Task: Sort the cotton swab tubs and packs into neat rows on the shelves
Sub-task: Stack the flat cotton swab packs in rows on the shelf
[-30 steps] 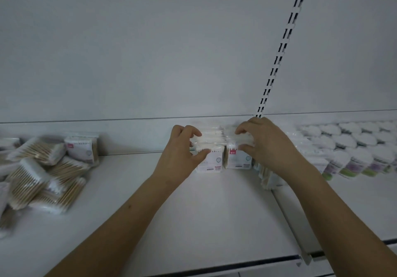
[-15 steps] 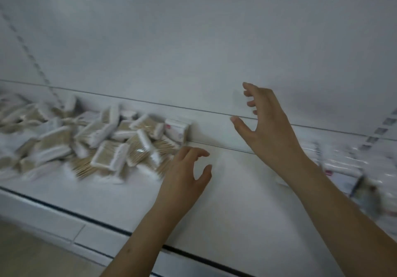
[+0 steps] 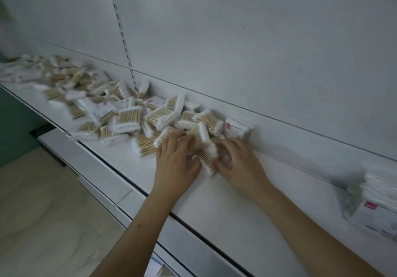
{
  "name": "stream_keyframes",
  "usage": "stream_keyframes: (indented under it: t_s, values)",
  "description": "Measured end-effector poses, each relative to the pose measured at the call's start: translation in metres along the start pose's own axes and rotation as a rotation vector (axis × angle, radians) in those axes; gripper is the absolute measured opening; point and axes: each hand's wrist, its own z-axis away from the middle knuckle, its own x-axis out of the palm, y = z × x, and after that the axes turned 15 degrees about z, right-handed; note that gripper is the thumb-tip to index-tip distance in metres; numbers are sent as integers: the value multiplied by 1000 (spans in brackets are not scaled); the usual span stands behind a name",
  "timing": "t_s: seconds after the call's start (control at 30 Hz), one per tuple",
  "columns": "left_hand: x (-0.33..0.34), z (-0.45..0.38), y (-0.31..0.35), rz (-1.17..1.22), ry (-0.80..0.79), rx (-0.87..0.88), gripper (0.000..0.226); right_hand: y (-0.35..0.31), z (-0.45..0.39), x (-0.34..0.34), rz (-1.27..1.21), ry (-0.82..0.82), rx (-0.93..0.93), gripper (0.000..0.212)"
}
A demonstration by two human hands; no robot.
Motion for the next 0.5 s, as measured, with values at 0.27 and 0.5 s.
stream_keyframes:
  t_s: [0.27,0.5]
  values:
    - [5,-1,-8,-89,95,52,34,6,3,15,-140,14,139,40]
    - [-5,4,3,127,271,180,25,12,4,9,-242,130,261,21]
